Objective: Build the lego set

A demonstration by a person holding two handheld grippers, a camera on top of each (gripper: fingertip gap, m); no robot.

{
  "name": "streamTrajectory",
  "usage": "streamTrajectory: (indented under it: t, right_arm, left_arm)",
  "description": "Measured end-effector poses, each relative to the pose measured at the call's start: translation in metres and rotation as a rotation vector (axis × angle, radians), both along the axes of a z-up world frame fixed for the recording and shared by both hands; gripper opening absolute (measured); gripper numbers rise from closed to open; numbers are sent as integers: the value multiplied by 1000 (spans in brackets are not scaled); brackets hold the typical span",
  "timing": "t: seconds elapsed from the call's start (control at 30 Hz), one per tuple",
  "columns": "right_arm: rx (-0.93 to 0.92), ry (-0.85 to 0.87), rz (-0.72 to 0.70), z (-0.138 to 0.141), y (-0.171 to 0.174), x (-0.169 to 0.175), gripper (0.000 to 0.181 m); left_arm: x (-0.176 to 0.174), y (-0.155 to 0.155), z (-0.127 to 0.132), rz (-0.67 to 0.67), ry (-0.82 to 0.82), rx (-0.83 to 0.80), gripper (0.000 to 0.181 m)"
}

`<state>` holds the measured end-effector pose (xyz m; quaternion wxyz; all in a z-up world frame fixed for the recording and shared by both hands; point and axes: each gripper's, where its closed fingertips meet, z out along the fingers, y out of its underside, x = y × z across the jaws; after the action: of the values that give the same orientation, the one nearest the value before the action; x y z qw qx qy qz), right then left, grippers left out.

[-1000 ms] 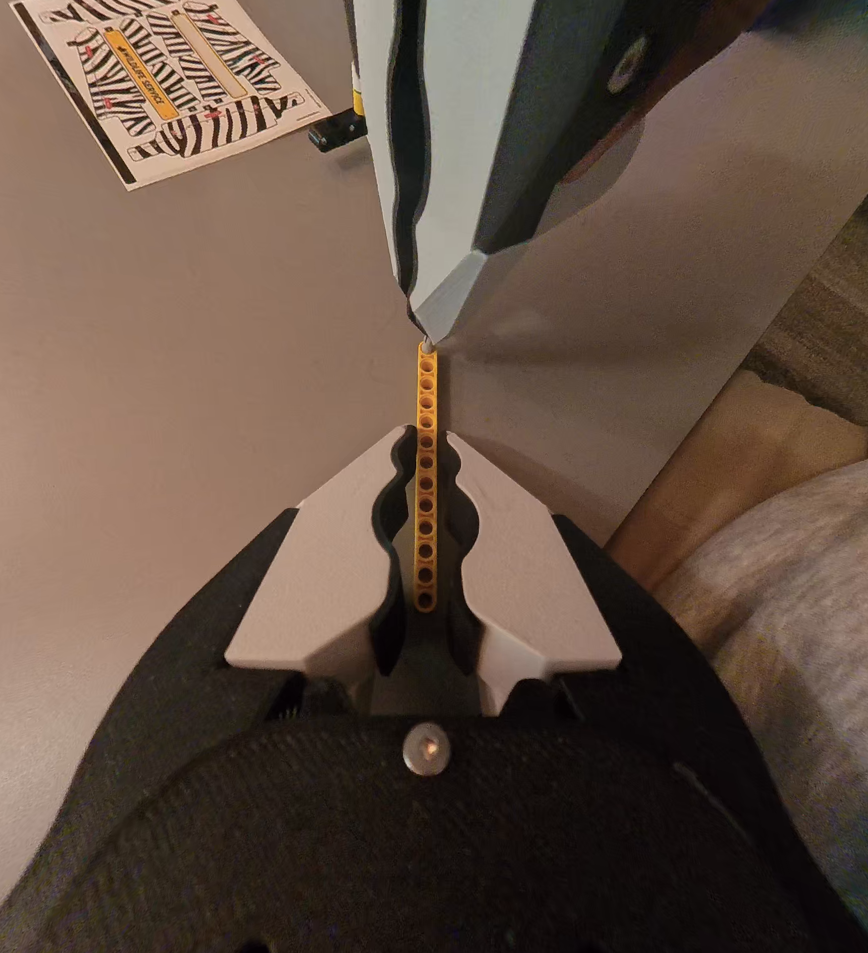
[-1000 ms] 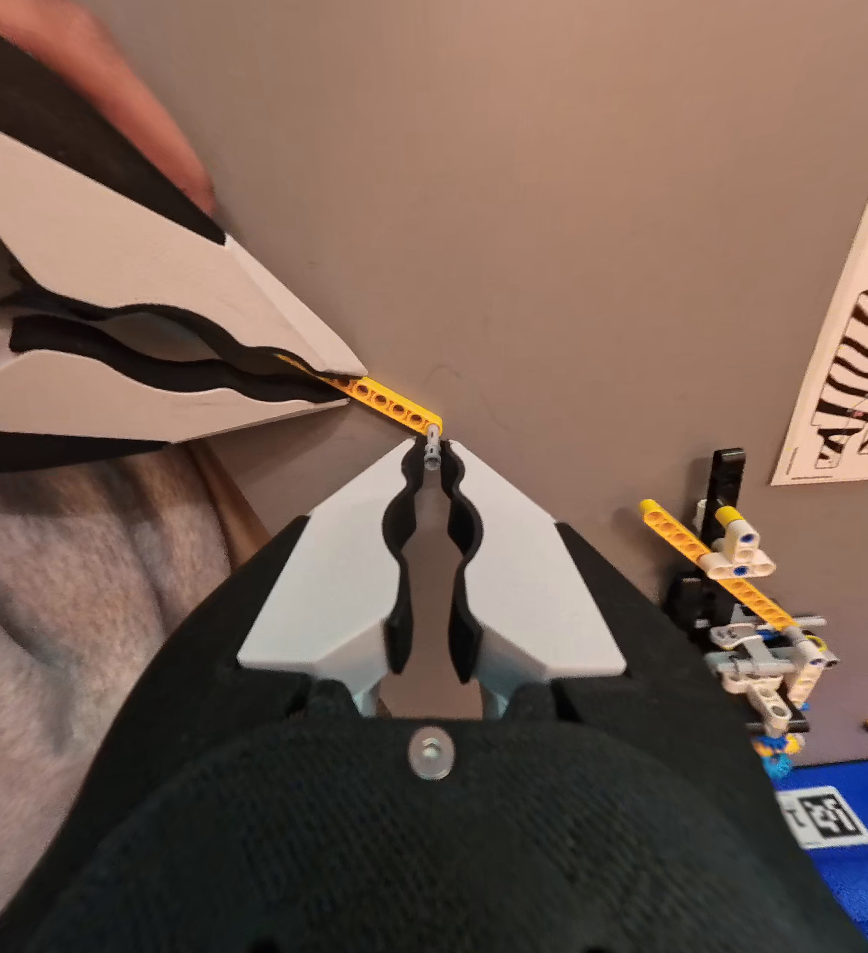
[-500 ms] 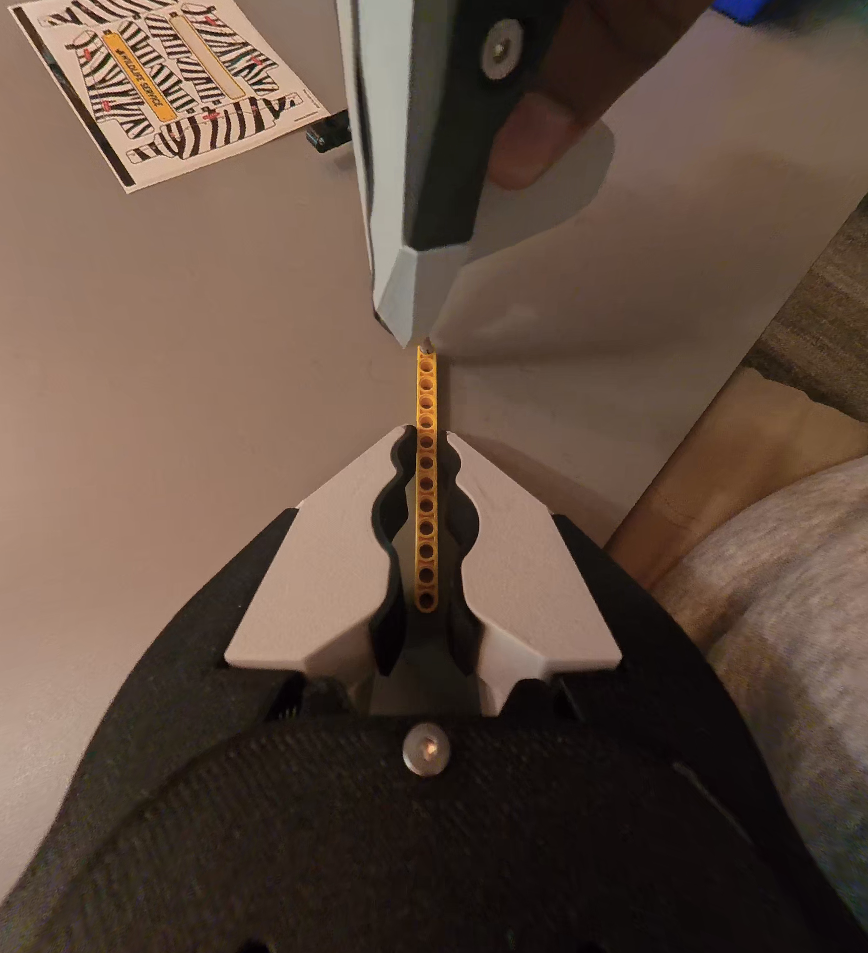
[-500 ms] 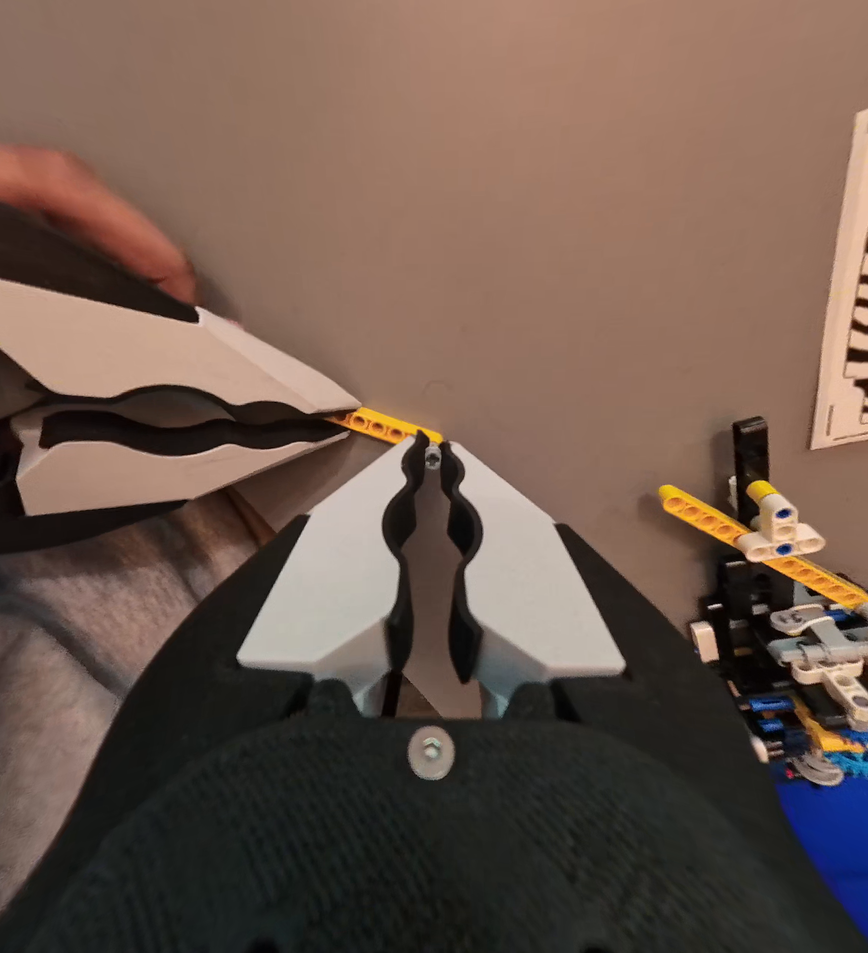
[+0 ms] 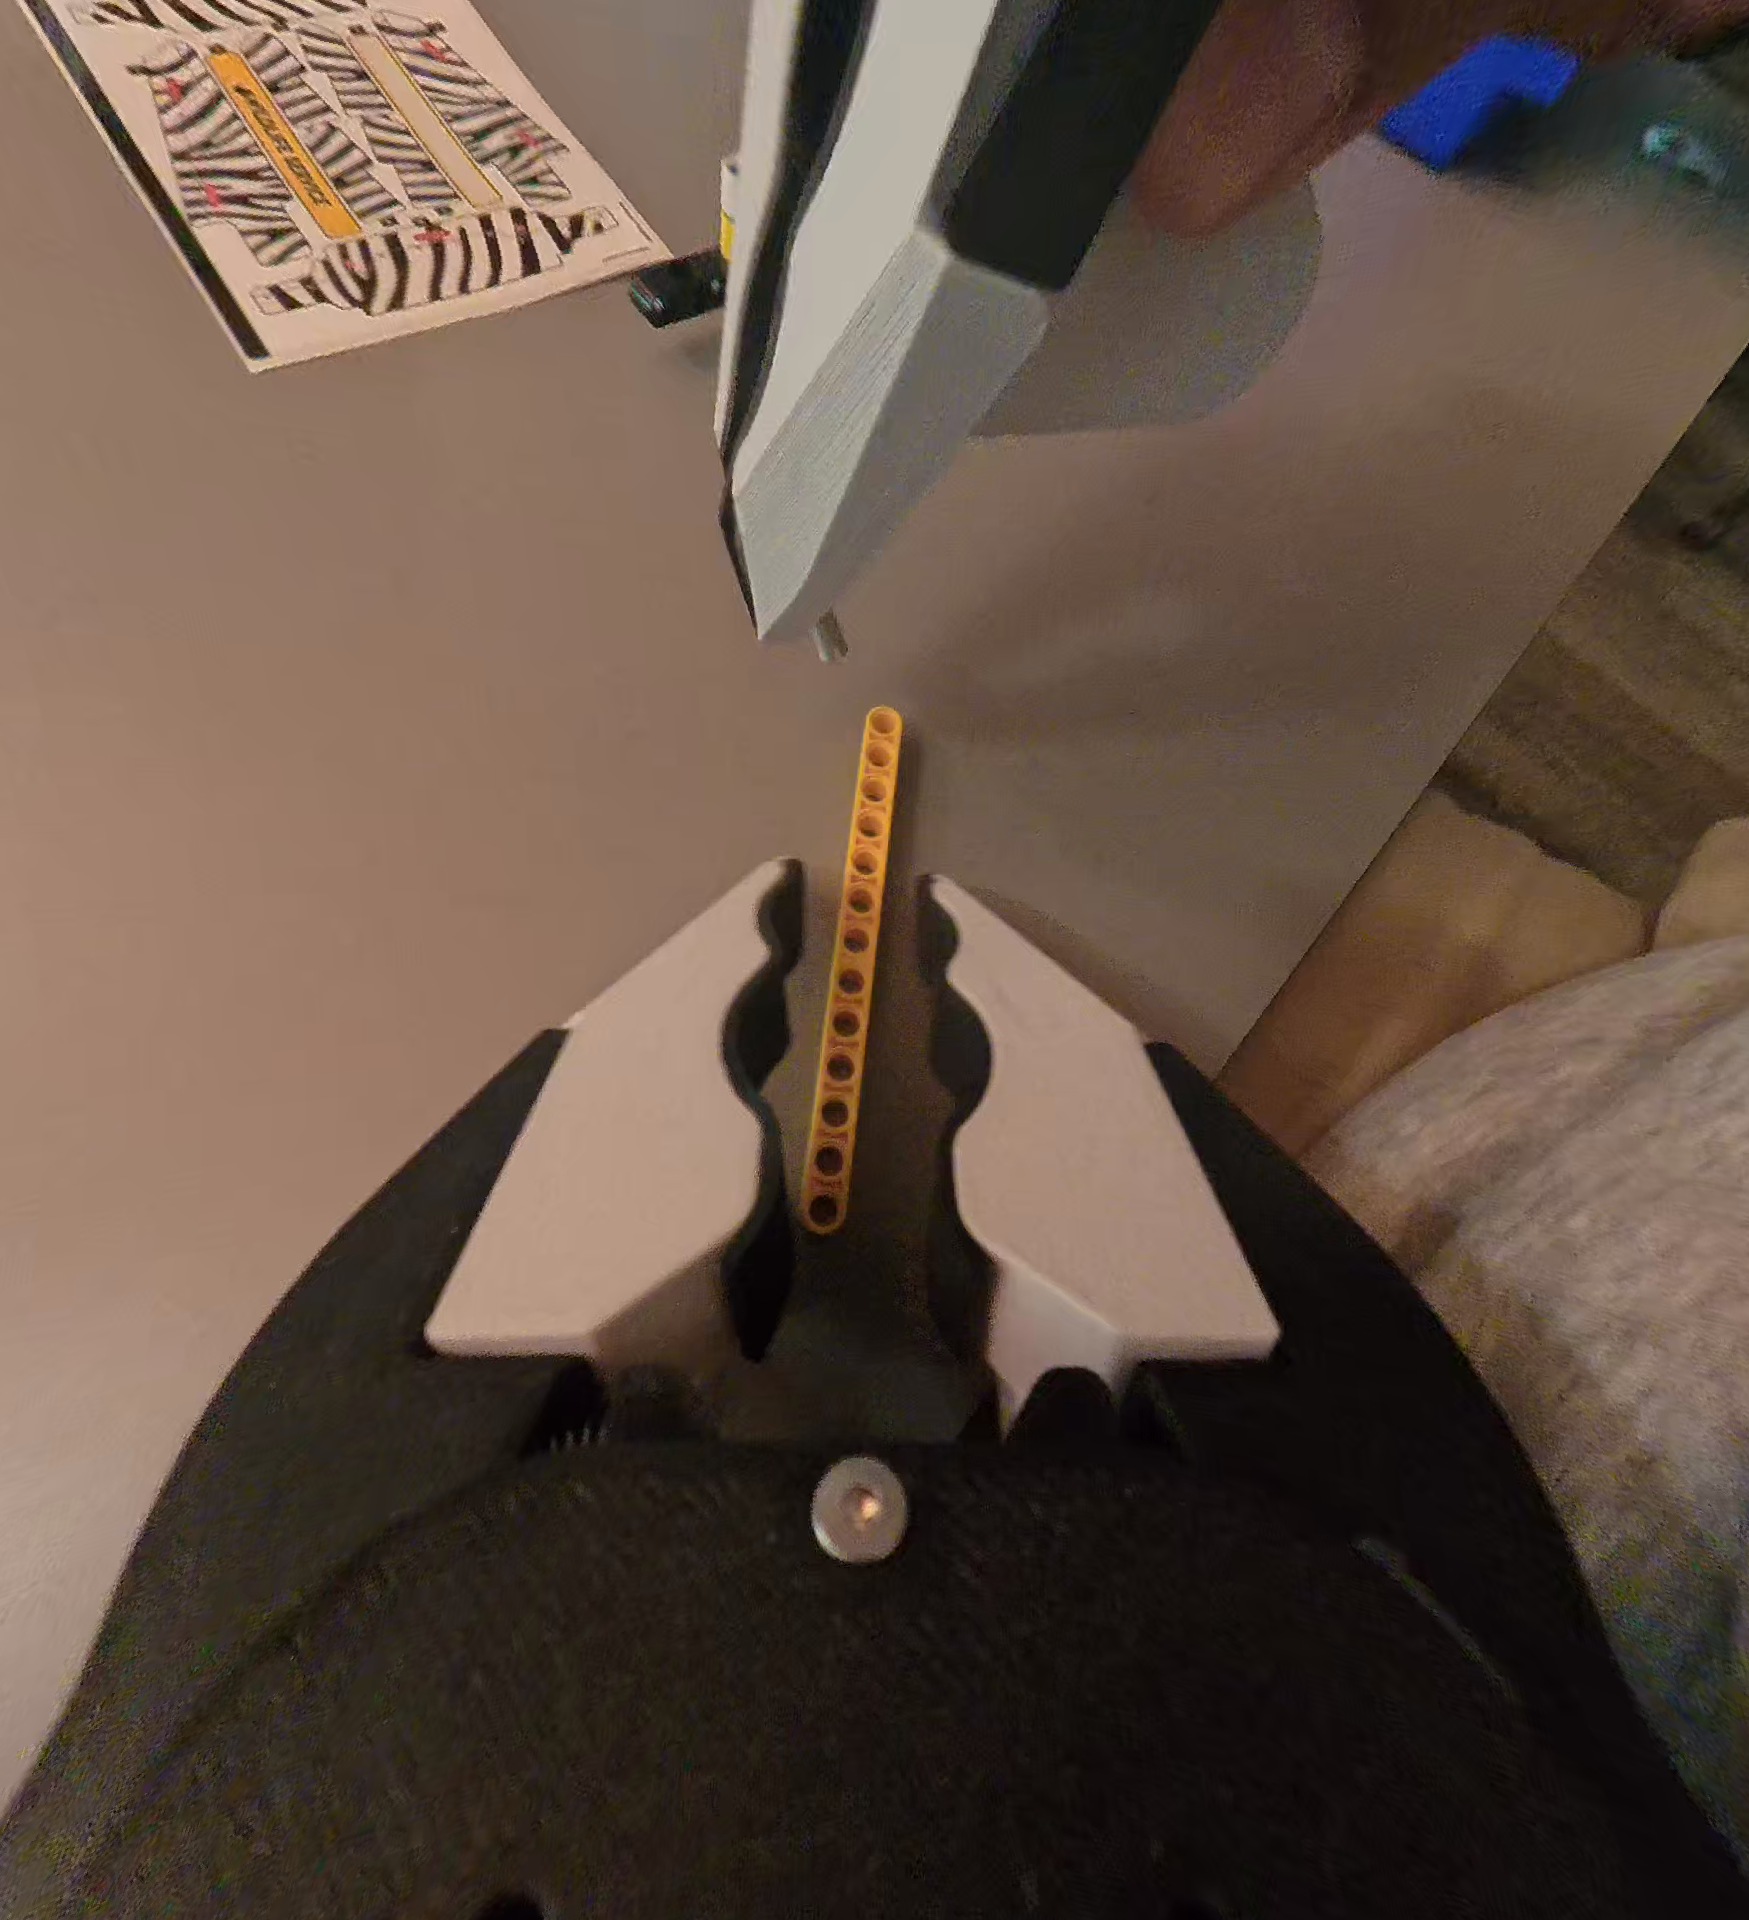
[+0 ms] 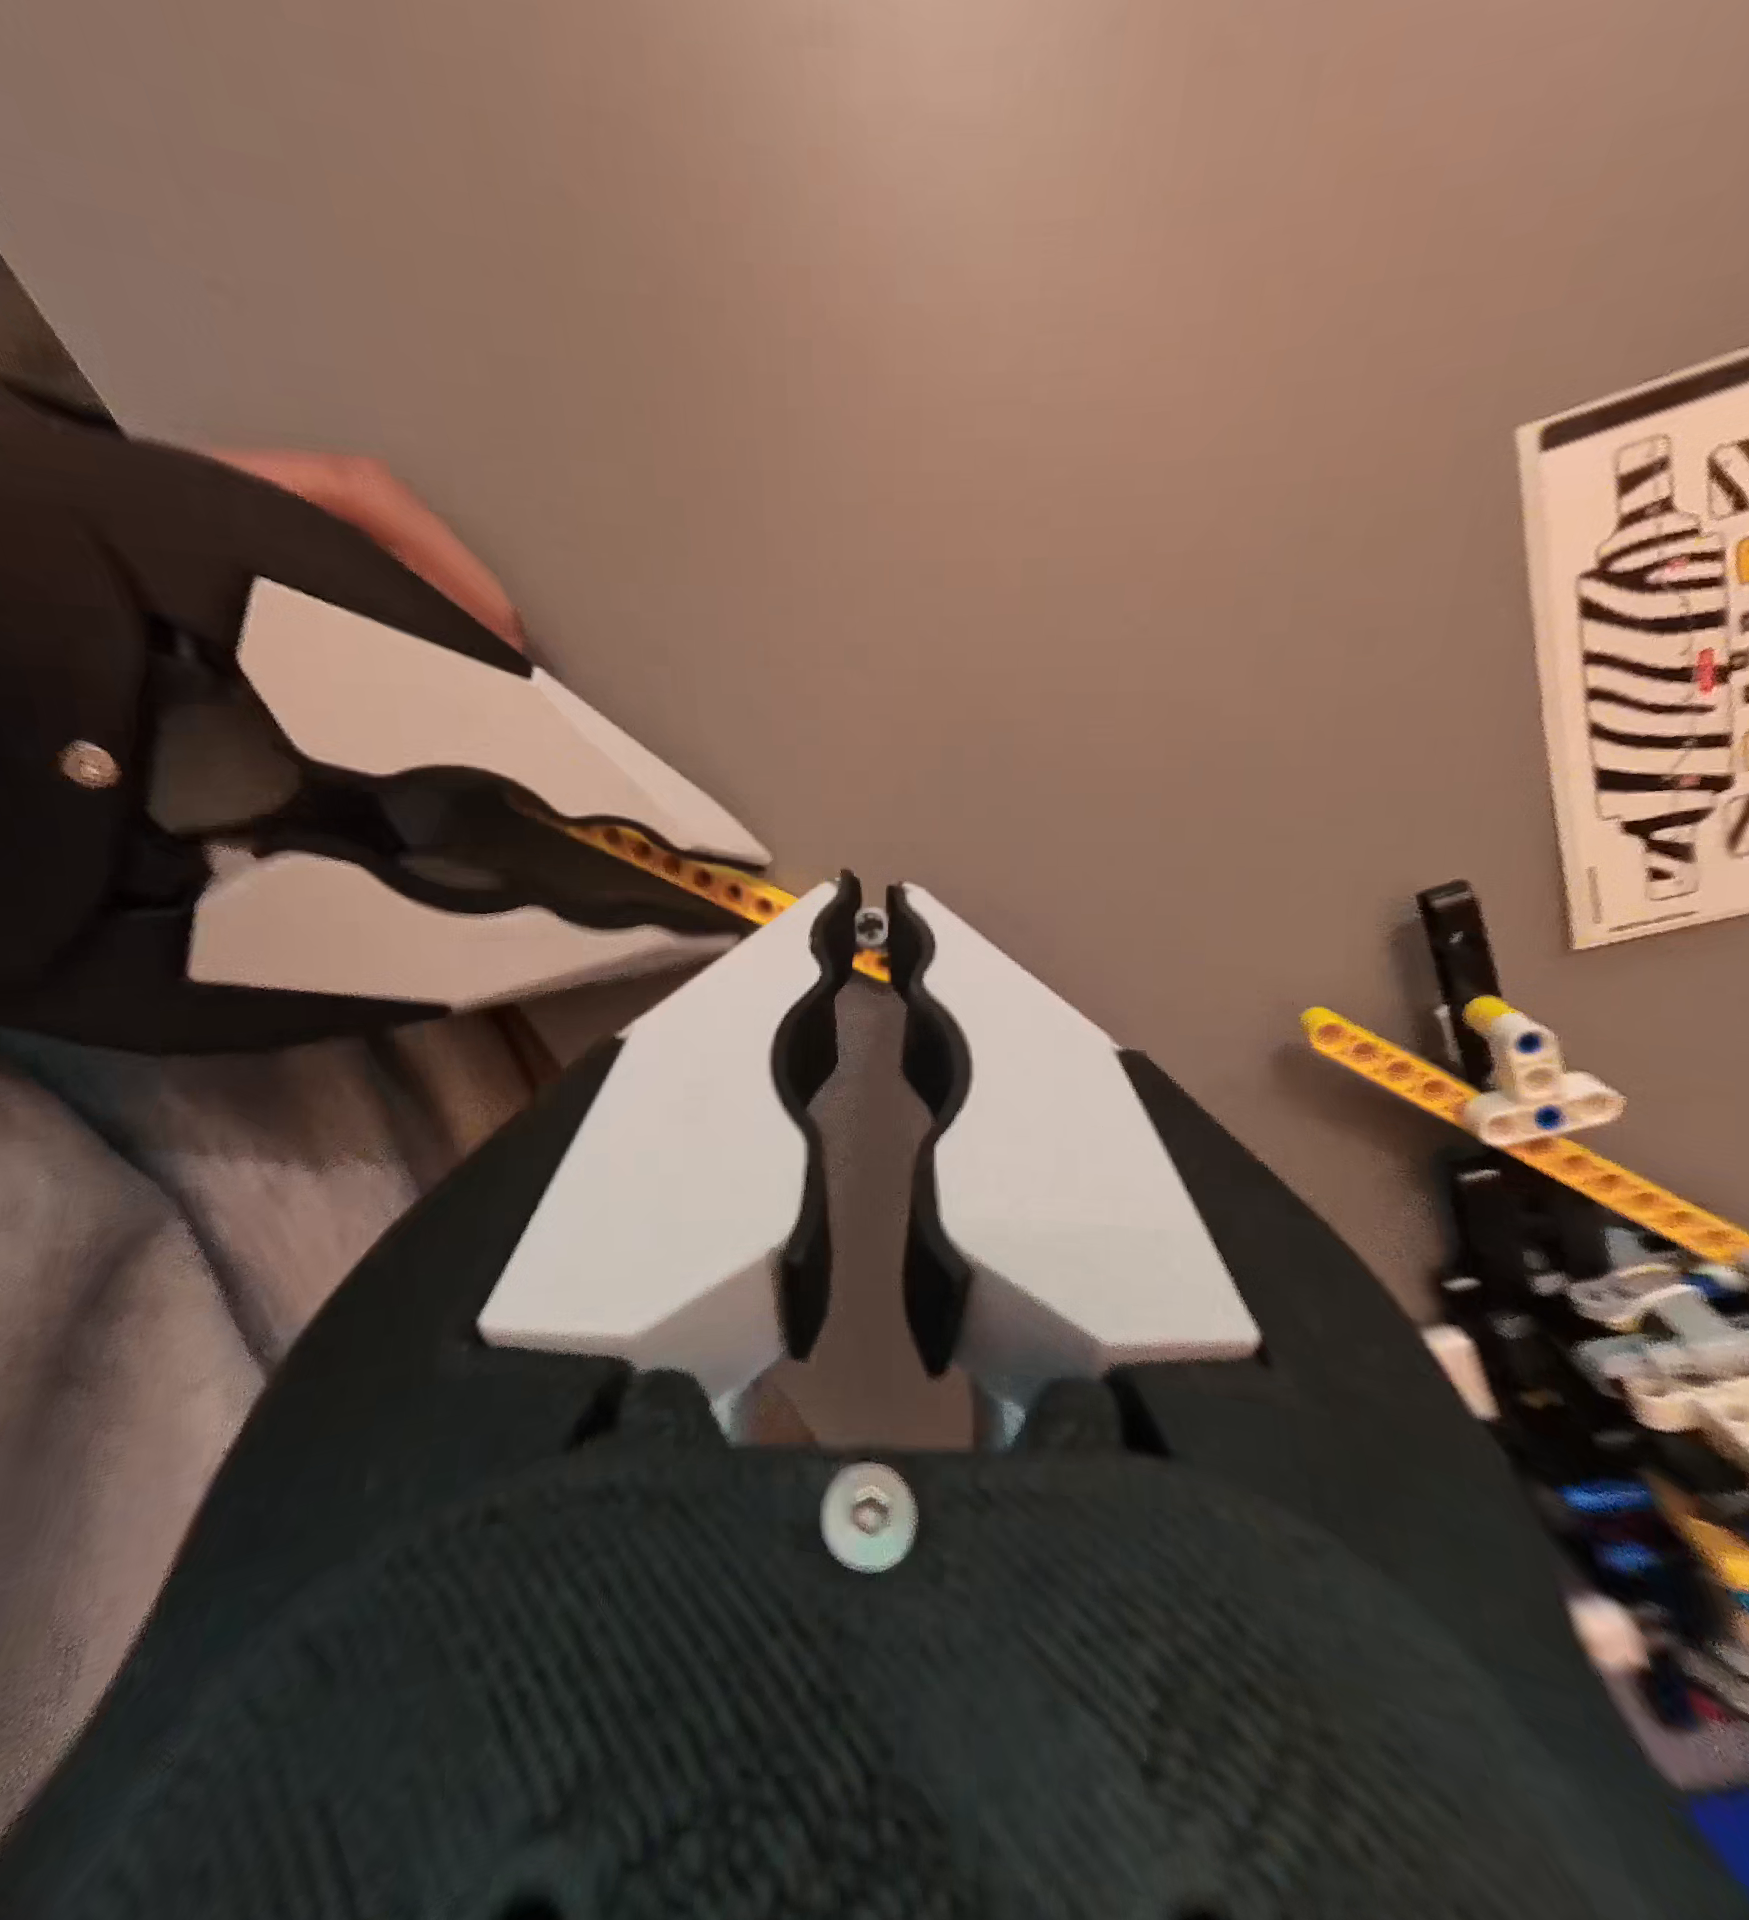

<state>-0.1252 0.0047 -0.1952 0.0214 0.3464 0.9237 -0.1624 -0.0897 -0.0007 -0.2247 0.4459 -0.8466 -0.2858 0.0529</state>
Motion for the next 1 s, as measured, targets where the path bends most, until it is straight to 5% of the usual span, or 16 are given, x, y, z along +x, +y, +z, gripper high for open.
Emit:
streamTrajectory:
  t: [0.2, 0.4, 0.57, 0.77, 0.9, 1.0]
  right_arm:
    - [-394, -120, -273, 29, -27, 1, 4]
    - [-741, -313, -455, 67, -47, 18, 3]
    - [-895, -434, -514, 86, -42, 33, 3]
    - [-782, -140, -70, 107, -26, 55, 34]
    - [-583, 22, 345, 115, -28, 83, 25]
    - [-475, 77, 509, 114, -36, 94, 12]
  left_arm:
    - [-13, -7, 42, 95, -36, 291, 41]
    - [-4, -10, 90, 13, -218, 692, 15]
    - [19, -5, 112, -166, -383, 845, 2]
    - [46, -4, 126, -367, -450, 882, 1]
    - [69, -10, 133, -535, -528, 898, 0]
    - [85, -10, 134, -634, -519, 872, 0]
